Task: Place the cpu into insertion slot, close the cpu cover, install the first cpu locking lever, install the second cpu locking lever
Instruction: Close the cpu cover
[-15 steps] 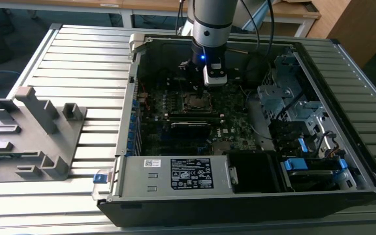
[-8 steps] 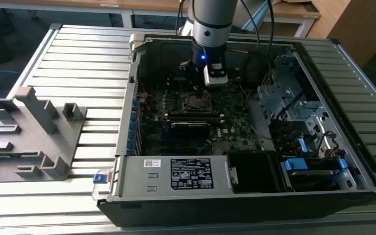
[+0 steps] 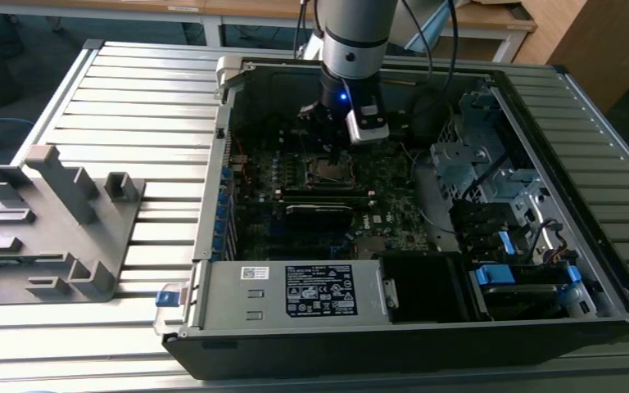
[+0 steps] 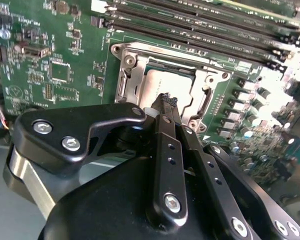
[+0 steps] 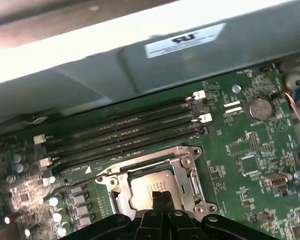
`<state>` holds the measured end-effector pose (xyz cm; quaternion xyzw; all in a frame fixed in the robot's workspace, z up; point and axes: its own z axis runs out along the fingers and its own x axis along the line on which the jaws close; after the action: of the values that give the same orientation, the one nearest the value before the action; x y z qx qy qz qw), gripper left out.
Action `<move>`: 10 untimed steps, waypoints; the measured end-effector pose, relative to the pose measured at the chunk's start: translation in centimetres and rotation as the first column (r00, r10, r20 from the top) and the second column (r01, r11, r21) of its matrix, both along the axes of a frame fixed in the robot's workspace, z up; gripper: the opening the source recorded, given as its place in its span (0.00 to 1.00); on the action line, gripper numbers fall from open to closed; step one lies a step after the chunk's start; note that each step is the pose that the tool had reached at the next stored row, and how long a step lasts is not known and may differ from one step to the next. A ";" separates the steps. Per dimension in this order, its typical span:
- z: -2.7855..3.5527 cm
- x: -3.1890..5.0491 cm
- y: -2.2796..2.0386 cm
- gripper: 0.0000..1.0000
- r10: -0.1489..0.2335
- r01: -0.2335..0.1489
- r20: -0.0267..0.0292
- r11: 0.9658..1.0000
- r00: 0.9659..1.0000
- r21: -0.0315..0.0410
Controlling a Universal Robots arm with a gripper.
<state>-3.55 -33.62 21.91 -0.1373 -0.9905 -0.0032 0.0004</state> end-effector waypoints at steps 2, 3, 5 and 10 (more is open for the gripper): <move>0.00 0.00 0.00 0.11 0.023 -0.023 0.000 1.000 1.000 0.000; 0.00 0.00 0.00 0.11 0.025 -0.025 0.000 1.000 1.000 0.000; 0.00 0.00 0.00 0.11 0.025 -0.025 0.000 1.000 1.000 0.000; 0.00 0.00 0.00 0.11 0.025 -0.025 0.000 1.000 1.000 0.000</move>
<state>-3.54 -33.62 21.91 -0.1249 -0.9922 -0.0032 0.0005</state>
